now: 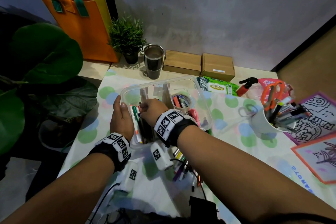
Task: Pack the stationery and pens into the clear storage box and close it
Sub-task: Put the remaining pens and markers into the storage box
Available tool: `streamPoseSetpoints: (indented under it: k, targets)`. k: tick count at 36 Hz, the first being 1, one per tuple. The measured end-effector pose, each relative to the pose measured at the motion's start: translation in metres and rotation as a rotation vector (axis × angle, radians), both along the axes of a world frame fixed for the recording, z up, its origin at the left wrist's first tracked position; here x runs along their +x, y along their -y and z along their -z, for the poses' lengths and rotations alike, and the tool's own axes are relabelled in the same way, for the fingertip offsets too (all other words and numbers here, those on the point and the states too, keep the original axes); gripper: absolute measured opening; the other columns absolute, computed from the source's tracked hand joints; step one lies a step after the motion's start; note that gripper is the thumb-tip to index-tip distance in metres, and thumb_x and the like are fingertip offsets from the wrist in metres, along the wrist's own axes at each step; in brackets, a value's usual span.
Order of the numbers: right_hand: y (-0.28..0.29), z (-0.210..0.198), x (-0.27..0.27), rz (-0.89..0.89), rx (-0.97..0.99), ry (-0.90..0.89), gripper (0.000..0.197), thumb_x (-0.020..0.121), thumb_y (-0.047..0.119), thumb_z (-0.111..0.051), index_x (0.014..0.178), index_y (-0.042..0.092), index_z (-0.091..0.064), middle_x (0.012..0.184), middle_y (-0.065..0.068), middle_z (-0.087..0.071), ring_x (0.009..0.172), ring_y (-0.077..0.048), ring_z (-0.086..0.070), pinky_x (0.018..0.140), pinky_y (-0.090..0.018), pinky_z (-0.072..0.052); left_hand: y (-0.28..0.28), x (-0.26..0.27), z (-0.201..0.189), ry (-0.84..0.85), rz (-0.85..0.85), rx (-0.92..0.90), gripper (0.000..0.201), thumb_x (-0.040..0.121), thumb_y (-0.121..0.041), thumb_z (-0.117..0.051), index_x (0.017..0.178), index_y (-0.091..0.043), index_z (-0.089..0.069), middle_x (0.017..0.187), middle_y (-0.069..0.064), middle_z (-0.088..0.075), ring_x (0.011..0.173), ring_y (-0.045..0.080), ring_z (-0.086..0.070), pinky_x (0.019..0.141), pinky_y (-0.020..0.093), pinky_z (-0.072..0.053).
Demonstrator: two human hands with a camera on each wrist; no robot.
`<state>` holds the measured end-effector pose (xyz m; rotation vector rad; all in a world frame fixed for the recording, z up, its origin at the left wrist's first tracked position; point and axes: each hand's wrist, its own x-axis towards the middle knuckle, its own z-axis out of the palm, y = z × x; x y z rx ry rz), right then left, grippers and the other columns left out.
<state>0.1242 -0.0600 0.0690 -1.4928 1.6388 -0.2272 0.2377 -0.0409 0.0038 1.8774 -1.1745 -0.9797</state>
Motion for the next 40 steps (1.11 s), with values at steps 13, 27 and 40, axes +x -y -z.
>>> streamPoseSetpoints:
  k: [13, 27, 40]
  targets:
    - [-0.04, 0.001, -0.184, 0.752, -0.174, 0.176, 0.025, 0.089, 0.002, -0.053, 0.068, 0.015, -0.055, 0.062, -0.006, -0.057, 0.048, -0.017, -0.053, 0.039, -0.018, -0.042, 0.001, -0.002, -0.001, 0.04, 0.0, 0.022, 0.047, 0.102, -0.04, -0.019, 0.147, -0.031, -0.022, 0.143, 0.011, -0.048, 0.129, 0.034, -0.046, 0.11, 0.04, -0.032]
    - [-0.081, 0.1, -0.18, 0.608, 0.196, -0.219, 0.041, 0.081, 0.03, -0.069, 0.109, 0.005, -0.053, 0.101, -0.012, -0.061, 0.093, -0.029, -0.059, 0.075, -0.031, -0.044, 0.002, 0.0, 0.004, 0.05, -0.009, -0.008, 0.047, 0.099, -0.047, -0.02, 0.144, -0.035, -0.023, 0.137, 0.013, -0.053, 0.123, 0.033, -0.052, 0.107, 0.047, -0.039]
    - [-0.075, 0.11, -0.167, 0.529, 0.135, -0.319, 0.048, 0.083, 0.026, -0.066, 0.119, 0.003, -0.044, 0.118, -0.018, -0.05, 0.104, -0.035, -0.057, 0.081, -0.038, -0.049, 0.002, 0.0, 0.006, 0.069, -0.01, -0.005, 0.046, 0.1, -0.044, -0.021, 0.145, -0.034, -0.022, 0.139, 0.014, -0.05, 0.125, 0.033, -0.05, 0.11, 0.047, -0.037]
